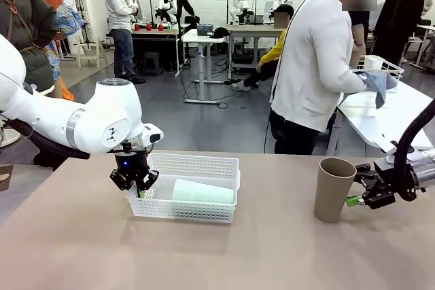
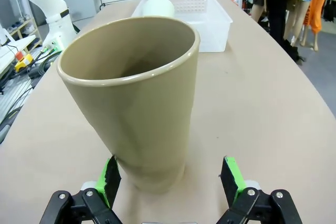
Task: Clean and organize the cups into the basket.
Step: Pick up the Reusable plastic cup from the right side of the table and stack it inside the Organizing basket in the center of the table.
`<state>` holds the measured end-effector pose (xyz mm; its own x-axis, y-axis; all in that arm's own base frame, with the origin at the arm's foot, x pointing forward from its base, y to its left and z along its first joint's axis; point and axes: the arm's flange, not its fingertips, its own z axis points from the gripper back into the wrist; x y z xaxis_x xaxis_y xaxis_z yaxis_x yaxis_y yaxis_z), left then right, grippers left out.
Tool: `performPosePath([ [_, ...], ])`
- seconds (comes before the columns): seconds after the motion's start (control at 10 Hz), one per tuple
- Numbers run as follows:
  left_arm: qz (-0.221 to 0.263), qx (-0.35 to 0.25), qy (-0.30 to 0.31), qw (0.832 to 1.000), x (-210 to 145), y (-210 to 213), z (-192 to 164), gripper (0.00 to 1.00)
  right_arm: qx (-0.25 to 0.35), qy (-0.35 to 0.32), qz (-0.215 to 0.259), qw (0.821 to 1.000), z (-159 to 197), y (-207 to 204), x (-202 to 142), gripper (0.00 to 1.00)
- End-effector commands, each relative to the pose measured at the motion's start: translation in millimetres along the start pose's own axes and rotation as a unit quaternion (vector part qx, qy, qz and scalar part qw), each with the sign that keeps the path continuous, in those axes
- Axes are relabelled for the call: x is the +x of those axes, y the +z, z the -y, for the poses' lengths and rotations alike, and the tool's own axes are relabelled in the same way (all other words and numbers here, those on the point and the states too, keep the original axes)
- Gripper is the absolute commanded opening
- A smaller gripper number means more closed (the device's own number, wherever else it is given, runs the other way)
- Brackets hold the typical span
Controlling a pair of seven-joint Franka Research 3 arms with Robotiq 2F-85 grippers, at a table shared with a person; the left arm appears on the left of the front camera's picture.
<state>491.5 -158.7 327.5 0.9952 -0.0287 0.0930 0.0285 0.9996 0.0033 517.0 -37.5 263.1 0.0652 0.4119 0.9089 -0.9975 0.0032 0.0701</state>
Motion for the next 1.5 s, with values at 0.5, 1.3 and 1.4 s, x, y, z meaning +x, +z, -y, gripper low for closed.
performPosePath([
  [0.5,-0.001,0.001,-0.001,1.0,-0.3,-2.1,0.3,0.0,0.044,0.015,0.005,0.999,-0.9,-31.7,2.0,1.0],
  [1.3,-0.001,0.001,-0.001,1.0,-0.3,-2.1,0.3,0.0,0.078,0.024,0.011,0.997,3.9,-63.1,9.5,0.41],
  [1.4,-0.001,0.001,-0.001,1.0,-0.3,-2.1,0.3,0.0,0.077,0.026,0.012,0.997,3.4,-62.1,9.4,0.0],
])
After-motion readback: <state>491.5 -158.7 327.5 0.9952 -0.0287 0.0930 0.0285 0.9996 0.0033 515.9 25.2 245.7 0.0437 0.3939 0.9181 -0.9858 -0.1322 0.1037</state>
